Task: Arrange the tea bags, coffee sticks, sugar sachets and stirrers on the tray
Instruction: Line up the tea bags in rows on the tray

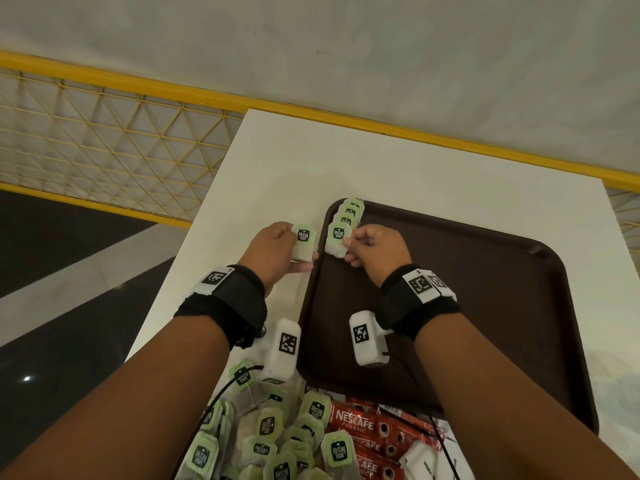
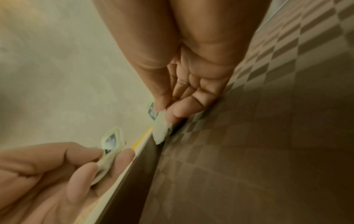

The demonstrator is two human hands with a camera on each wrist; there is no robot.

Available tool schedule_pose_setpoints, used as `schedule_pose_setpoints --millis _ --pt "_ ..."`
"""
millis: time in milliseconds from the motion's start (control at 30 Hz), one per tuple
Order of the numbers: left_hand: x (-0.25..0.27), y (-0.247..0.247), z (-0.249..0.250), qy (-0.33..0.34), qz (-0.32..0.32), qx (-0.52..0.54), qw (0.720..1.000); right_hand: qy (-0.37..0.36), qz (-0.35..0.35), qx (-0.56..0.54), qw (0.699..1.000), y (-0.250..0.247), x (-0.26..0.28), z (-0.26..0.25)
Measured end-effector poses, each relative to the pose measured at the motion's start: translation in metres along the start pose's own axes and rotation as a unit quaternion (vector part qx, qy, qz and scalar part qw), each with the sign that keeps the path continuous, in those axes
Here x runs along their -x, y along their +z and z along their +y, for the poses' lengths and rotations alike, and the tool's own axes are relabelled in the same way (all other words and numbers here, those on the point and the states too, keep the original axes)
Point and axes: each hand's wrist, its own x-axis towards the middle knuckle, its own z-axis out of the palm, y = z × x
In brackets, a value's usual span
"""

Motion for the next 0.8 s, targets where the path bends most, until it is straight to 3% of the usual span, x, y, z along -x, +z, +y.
schedule_pose_setpoints --millis 233,467,667,800 --pt "0.000 -0.007 -0.008 0.049 0.039 -0.086 0.994 0.042 0.065 0.014 0.997 0.008 -0.012 0.001" --pt "0.004 -0.002 -0.008 0.062 0.037 -0.090 0.993 0.017 0.086 0.077 0.993 0.002 -0.003 -0.005" --pt "0.006 0.007 -0.009 0.065 0.032 -0.063 0.995 -0.016 -0.049 -0.004 0.999 0.008 0.027 -0.014" --pt "0.010 0.015 -0.009 0.073 0.021 -0.084 0.994 -0.005 -0.036 -0.029 0.999 0.013 0.029 -0.008"
